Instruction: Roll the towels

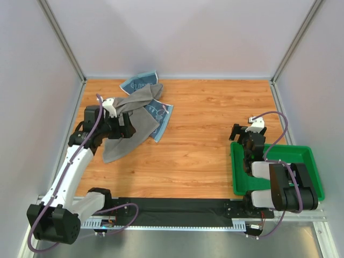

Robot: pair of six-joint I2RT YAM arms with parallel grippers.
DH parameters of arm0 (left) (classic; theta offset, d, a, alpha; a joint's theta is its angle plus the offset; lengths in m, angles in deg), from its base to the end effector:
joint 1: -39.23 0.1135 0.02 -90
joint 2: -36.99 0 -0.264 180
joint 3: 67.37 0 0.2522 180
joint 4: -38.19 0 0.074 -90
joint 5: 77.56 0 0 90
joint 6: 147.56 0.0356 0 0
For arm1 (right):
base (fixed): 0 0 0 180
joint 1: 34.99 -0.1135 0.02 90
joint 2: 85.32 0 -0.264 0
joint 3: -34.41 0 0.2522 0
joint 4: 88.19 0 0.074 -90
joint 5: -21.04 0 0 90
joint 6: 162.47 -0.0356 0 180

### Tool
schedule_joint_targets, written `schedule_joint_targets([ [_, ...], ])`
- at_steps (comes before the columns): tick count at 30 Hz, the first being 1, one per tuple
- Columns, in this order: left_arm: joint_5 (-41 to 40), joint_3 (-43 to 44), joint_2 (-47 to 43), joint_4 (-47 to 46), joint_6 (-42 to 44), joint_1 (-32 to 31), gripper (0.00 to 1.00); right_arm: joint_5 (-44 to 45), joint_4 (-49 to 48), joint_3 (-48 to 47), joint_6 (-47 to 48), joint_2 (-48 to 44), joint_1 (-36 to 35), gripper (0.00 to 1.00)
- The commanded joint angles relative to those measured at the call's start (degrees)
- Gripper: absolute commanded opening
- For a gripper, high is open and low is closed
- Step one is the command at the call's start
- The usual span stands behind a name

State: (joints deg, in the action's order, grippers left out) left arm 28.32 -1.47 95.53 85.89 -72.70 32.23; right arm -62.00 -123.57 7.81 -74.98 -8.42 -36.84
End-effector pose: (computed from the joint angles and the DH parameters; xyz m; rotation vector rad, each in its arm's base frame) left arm 0.2121 -0.0359 0.3009 -0.0151 2.2956 -0.5171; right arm 0.2269 0.0030 0.1484 0.0959 1.8271 -0.0576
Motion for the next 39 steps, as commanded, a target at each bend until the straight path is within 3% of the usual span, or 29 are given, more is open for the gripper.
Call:
schedule_joint_targets([
  [1, -4.28, 1.12, -2.38, -0.44, -1.83, -0.03, 0.99, 0.69, -3.24, -1.31, 0.75, 0.27, -0.35, 1.0],
  [5, -0.94, -0.8, -1.77, -2.37, -1.04, -0.03, 0.99, 0.6, -3.32, -1.4, 0.75, 0.26, -0.35, 1.0],
  [8, -3.22, 0.85, 2.53, -1.07, -0.51, 0.06, 1.0, 0.86, -0.28, -2.7, 1.44, -0.69, -0.96, 1.0],
  [9, -3.48, 1.47, 4.11, -0.45, -0.42, 0.06, 1.0, 1.03, 5.58, -7.68, 1.8, -4.1, -1.49, 1.0],
  [10, -3.83, 2.08, 7.6, 0.08, -0.51, -0.11, 0.99, 3.21, 21.13, -12.16, 1.19, -5.52, -2.1, 1.0],
  [12, -6.29, 4.72, 10.87, 1.92, -1.12, -0.9, 1.0, 5.51, 39.37, -23.47, -1.09, -6.94, -3.42, 1.0],
  [14, -10.32, 7.43, 14.92, 2.63, -2.08, -4.93, 1.0, 2.98, 45.69, -27.4, -3.47, -8.43, -3.78, 1.0],
  [17, -23.21, 12.87, 22.47, 5.25, -3.57, -11.69, 0.99, -3.0, 48.26, -29.17, -6.44, -14.4, -5.0, 1.0],
  [21, -25.88, 16.85, 32.32, 6.15, -7.26, -12.59, 0.94, -10.21, 51.14, -30.83, -18.74, -19.51, -4.83, 1.0],
  [24, -27.92, 15.89, 36.28, 5.18, -8.59, -12.59, 0.93, -16.97, 56.16, -33.56, -17.63, -19.95, -4.92, 1.0],
  [29, -25.11, 11.85, 38.57, 1.4, -9.74, -12.59, 0.89, -16.81, 56.62, -32.95, -20.0, -19.34, -4.92, 1.0],
  [31, -24.32, 11.32, 40.23, 0.17, -9.3, -12.59, 0.82, -16.98, 57.14, -33.3, -20.0, -17.93, -4.83, 1.0],
  [34, -22.3, 11.49, 42.78, -1.06, -8.51, -12.59, 0.55, -19.6, 56.97, -33.83, -20.52, -16.0, -4.92, 1.0],
  [35, -21.86, 12.36, 43.23, -0.54, -7.9, -12.59, 0.25, -20.23, 56.71, -33.83, -20.87, -15.56, -5.01, 1.0],
  [37, -22.47, 13.86, 43.15, 0.78, -7.72, -12.59, 0.0, -20.93, 56.18, -33.92, -21.66, -14.6, -5.27, 1.0],
  [39, -23.26, 15.62, 40.53, 2.36, -6.84, -12.51, 0.0, -20.33, 56.35, -34.61, -21.67, -13.71, -6.85, 1.0],
])
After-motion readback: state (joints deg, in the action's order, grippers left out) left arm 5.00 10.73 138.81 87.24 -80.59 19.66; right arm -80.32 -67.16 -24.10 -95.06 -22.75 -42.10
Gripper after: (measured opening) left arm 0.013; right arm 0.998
